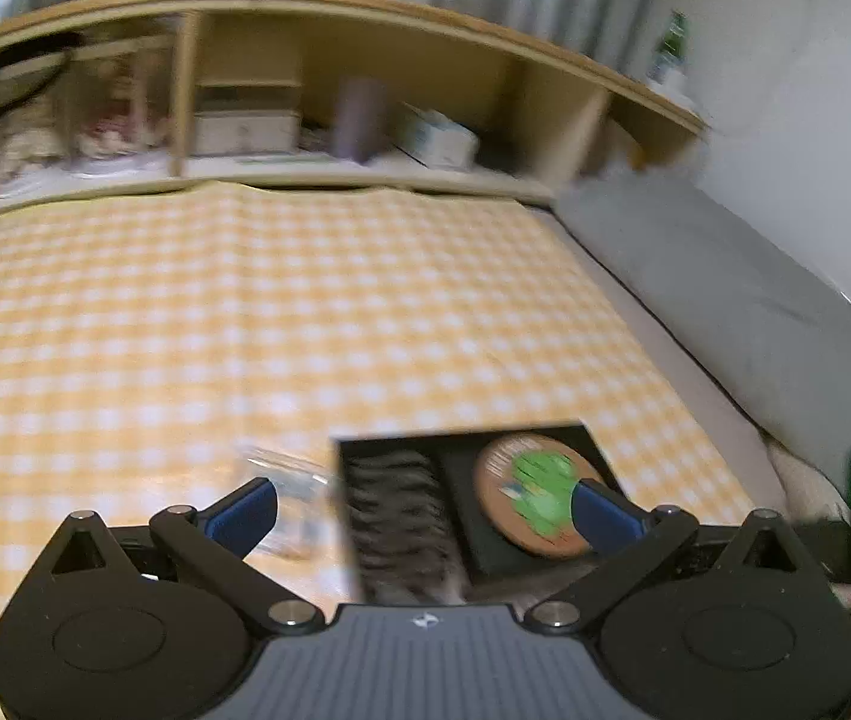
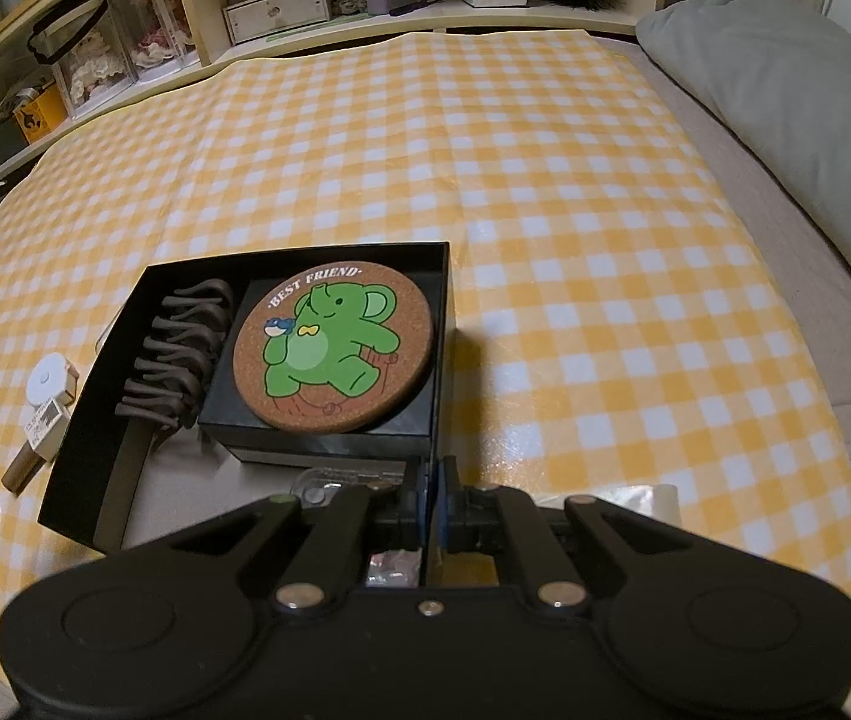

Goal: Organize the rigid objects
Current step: 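Withdraw the left gripper and move it to the clear box of silver items, then grasp the clear box of silver items with the left gripper and lift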

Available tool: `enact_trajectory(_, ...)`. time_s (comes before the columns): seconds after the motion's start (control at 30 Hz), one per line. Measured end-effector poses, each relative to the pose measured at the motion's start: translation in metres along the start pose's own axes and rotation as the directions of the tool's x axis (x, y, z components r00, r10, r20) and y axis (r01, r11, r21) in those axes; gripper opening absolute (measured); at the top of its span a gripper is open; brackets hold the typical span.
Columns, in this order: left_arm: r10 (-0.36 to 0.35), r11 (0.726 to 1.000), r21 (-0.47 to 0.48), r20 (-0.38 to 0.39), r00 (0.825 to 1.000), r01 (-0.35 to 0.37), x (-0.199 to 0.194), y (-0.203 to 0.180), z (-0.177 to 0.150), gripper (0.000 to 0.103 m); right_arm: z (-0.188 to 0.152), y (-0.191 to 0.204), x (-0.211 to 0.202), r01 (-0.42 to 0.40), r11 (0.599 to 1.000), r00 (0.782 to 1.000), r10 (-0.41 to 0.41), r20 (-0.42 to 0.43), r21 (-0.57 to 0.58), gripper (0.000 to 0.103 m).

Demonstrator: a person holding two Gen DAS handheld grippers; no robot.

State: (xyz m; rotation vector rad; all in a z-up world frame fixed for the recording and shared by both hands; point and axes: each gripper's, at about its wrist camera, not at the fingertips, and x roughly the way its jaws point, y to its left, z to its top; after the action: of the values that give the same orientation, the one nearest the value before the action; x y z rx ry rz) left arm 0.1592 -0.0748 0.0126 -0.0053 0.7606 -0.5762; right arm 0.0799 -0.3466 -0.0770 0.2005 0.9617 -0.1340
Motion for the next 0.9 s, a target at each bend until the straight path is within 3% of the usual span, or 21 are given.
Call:
enact_trajectory(0.17, 0.093, 0.995, -0.037, 0.041, 0.995, -0.091, 0.01, 0.029, 0.005, 0.103, 0.0, 0.0, 0.0, 0.001, 1.0, 1.0, -0.001, 0.0, 0.001, 0.004)
enact_trajectory(0.3, 0.145, 0.988, -0.052, 0.02, 0.989, -0.144, 0.027, 0.052, 0.0, 0.103, 0.0, 0.0, -0.001, -0.002, 1.0, 1.0, 0.002, 0.002, 0.009, 0.004)
enact_trajectory(0.5, 0.202, 0.977, 0.076, -0.017, 0.979, -0.2, 0.061, 0.07, -0.016, 0.103, 0.0, 0.0, -0.003, -0.002, 1.0, 1.0, 0.002, 0.002, 0.013, 0.004)
enact_trajectory(0.77, 0.149, 0.943, 0.309, -0.066, 0.987, -0.122, 0.097, 0.072, -0.041, 0.103, -0.001, 0.0, -0.003, -0.005, 1.0, 1.0, 0.005, 0.001, 0.016, 0.004)
enact_trajectory(0.9, 0.076, 0.955, 0.291, -0.058, 0.995, -0.056, 0.111, 0.081, -0.041, 0.103, 0.0, 0.0, -0.003, 0.002, 1.0, 1.0, -0.002, 0.001, 0.016, 0.005)
